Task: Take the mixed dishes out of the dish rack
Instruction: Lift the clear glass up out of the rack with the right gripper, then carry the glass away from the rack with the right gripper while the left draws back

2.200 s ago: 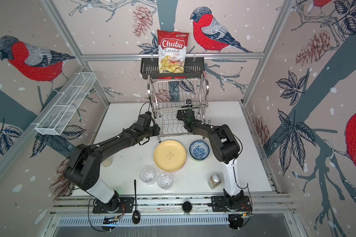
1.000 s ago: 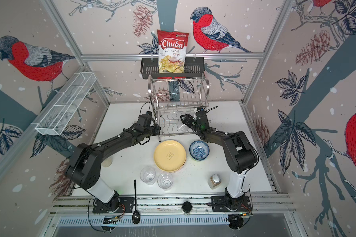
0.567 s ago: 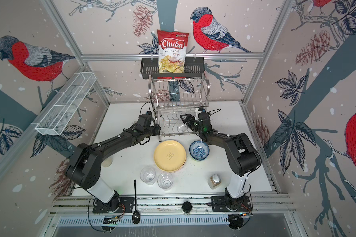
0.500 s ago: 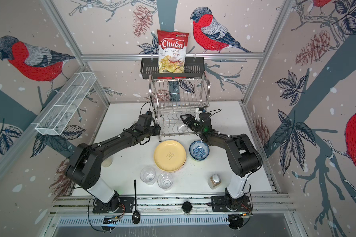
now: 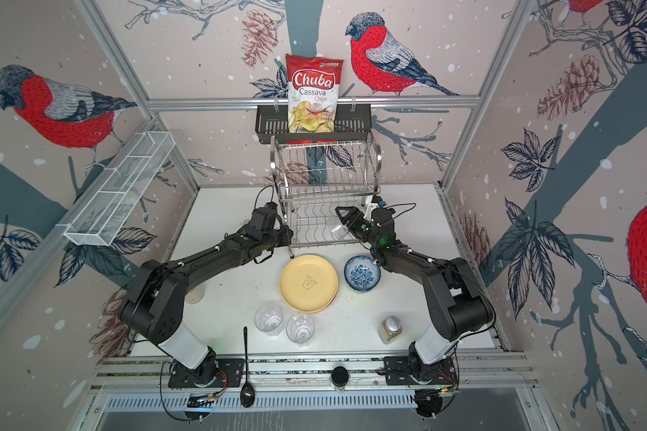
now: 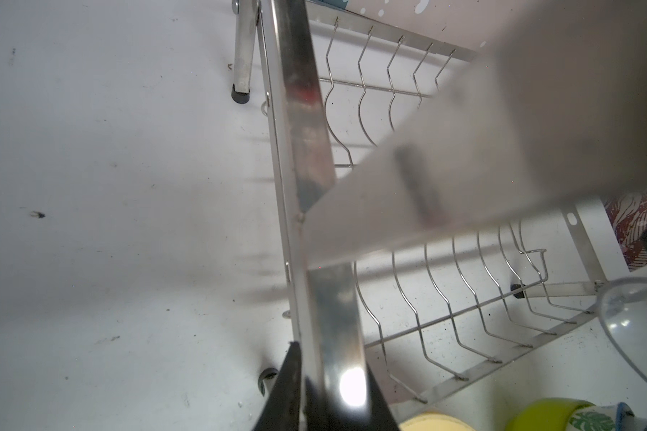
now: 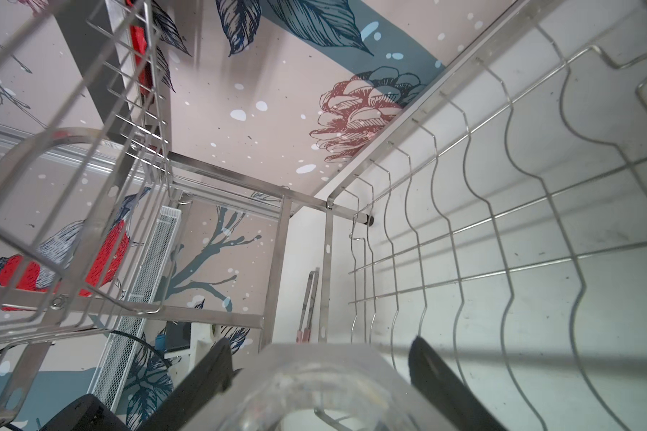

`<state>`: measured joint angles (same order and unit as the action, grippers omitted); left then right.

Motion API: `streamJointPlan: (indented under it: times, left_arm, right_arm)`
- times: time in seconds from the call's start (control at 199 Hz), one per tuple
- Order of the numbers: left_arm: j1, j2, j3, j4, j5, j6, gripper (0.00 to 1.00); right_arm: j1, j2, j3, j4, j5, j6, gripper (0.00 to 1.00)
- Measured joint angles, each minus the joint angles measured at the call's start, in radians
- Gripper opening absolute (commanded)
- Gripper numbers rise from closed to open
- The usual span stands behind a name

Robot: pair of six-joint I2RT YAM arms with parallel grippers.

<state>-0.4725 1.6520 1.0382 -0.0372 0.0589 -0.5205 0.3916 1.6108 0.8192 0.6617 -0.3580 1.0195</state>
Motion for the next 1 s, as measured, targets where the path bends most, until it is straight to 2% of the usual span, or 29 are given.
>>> streamJointPlan:
  times: [0.351,0.662,0.732,0.838,1.003]
  left_arm:
    - [0.000,0.011,0.010,-0.002,-0.002,-0.004,0.09]
    - [-0.002,0.089,0.113,-0.032,-0.004,0.000,0.09]
    - [-0.006,0.093,0.124,-0.044,-0.005,-0.001,0.15]
    - [-0.009,0.093,0.127,-0.050,-0.008,-0.012,0.32]
    - [-0.017,0.075,0.098,-0.123,0.011,-0.072,0.43]
  right_arm:
    - [-0.060,-0.162,-0.085,-0.048,0.010,-0.026,0.26]
    - [-0.105,-0.322,-0.153,-0.147,0.032,-0.082,0.27]
    - [-0.117,-0.358,-0.171,-0.167,0.038,-0.090,0.27]
    - [-0.126,-0.414,-0.192,-0.195,0.045,-0.105,0.27]
    - [-0.130,-0.496,-0.216,-0.239,0.049,-0.120,0.27]
